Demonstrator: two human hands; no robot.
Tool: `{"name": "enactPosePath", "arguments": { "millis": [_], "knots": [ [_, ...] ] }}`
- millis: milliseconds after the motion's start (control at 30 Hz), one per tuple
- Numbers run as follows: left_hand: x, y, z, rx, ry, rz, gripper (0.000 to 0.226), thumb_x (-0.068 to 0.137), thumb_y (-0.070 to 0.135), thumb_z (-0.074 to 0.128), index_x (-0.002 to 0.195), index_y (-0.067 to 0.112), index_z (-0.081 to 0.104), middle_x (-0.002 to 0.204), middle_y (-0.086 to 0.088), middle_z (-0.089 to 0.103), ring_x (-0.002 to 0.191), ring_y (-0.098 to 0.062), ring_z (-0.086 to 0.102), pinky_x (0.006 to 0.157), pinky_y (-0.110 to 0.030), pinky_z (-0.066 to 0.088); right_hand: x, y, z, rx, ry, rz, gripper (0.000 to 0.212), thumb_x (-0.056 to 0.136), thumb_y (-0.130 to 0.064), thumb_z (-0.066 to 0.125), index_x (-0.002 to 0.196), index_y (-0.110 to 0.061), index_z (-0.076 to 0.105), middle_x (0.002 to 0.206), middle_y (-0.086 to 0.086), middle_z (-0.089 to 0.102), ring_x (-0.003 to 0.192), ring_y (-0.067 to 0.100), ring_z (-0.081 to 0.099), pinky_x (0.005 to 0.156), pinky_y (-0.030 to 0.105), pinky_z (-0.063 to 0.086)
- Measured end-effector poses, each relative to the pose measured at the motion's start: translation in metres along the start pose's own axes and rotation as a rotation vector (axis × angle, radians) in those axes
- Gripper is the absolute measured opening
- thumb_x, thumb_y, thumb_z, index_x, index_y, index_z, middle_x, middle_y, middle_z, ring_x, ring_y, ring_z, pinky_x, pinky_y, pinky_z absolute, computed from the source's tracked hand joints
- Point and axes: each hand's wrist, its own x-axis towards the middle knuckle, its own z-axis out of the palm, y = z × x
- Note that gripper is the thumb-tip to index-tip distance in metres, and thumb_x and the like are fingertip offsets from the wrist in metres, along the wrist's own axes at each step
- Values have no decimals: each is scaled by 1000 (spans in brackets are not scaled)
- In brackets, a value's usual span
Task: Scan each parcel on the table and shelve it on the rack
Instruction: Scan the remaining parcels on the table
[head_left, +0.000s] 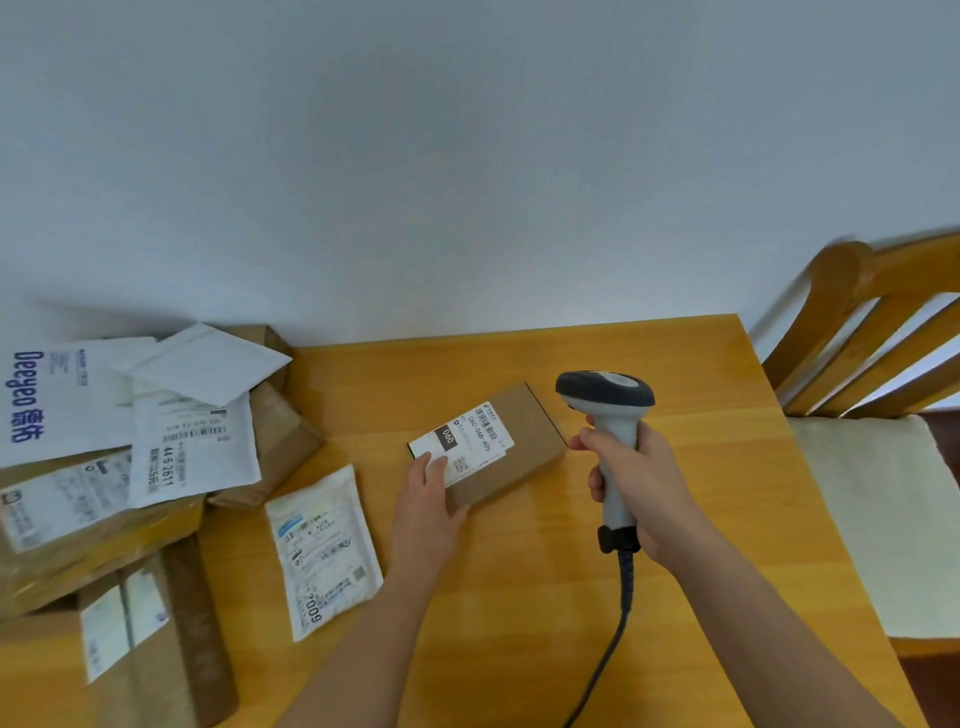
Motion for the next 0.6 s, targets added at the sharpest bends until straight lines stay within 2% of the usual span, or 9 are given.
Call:
{"name": "enactPosePath", "arguments": {
  "millis": [133, 200, 300, 367, 467, 533, 600],
  "knots": [
    [3, -13, -1, 107, -26, 9, 73, 94, 35, 62, 153, 13, 26, 162, -3, 19, 148, -21, 19, 122, -36, 17, -7, 3, 9, -18, -64, -9, 21, 92, -21, 64, 111, -17, 57, 101, 15, 71, 56, 17, 52, 58, 35, 46],
    [4, -17, -1, 179, -78, 23, 71, 94, 38, 61, 152, 14, 29, 162, -4, 21, 148, -21, 19, 122, -37, 14, -9, 3, 13, -28, -81, -5, 21, 91, -25, 65, 110, -17, 58, 104, 23, 68, 57, 18, 52, 60, 36, 46],
    [4, -14, -1, 230, -85, 64, 56, 88, 45, 66, 133, 17, 48, 139, -2, 46, 128, -20, 40, 109, -33, 34, -13, 2, 19, -38, -92, 7, 25, 92, -27, 65, 114, -15, 58, 106, 29, 64, 58, 19, 53, 63, 38, 46],
    [3, -8, 0, 213, -78, 49, 60, 82, 47, 73, 129, 18, 48, 129, 0, 47, 117, -18, 45, 98, -30, 40, -16, 1, 23, -41, -101, 7, 26, 93, -26, 64, 115, -14, 58, 110, 27, 63, 55, 17, 53, 59, 36, 46],
    [5, -10, 4, 126, -63, -48, 91, 69, 49, 83, 139, 18, 35, 131, -5, 40, 124, -24, 40, 102, -35, 39, -19, -1, 26, -38, -114, 17, 22, 94, -26, 63, 112, -15, 58, 119, 26, 60, 55, 15, 53, 55, 33, 45],
    [7, -12, 7, -31, -141, -165, 86, 69, 47, 84, 135, 15, 38, 131, -6, 45, 119, -25, 49, 94, -38, 45, -21, -1, 26, -50, -116, 27, 22, 95, -27, 62, 112, -14, 59, 121, 27, 59, 57, 15, 53, 57, 33, 45],
    [4, -14, 13, -126, -168, -256, 74, 74, 48, 81, 128, 12, 46, 125, -6, 48, 108, -24, 56, 82, -34, 46, -24, -2, 26, -48, -127, 42, 21, 96, -27, 60, 111, -12, 60, 122, 25, 60, 60, 16, 54, 58, 33, 46]
  ]
}}
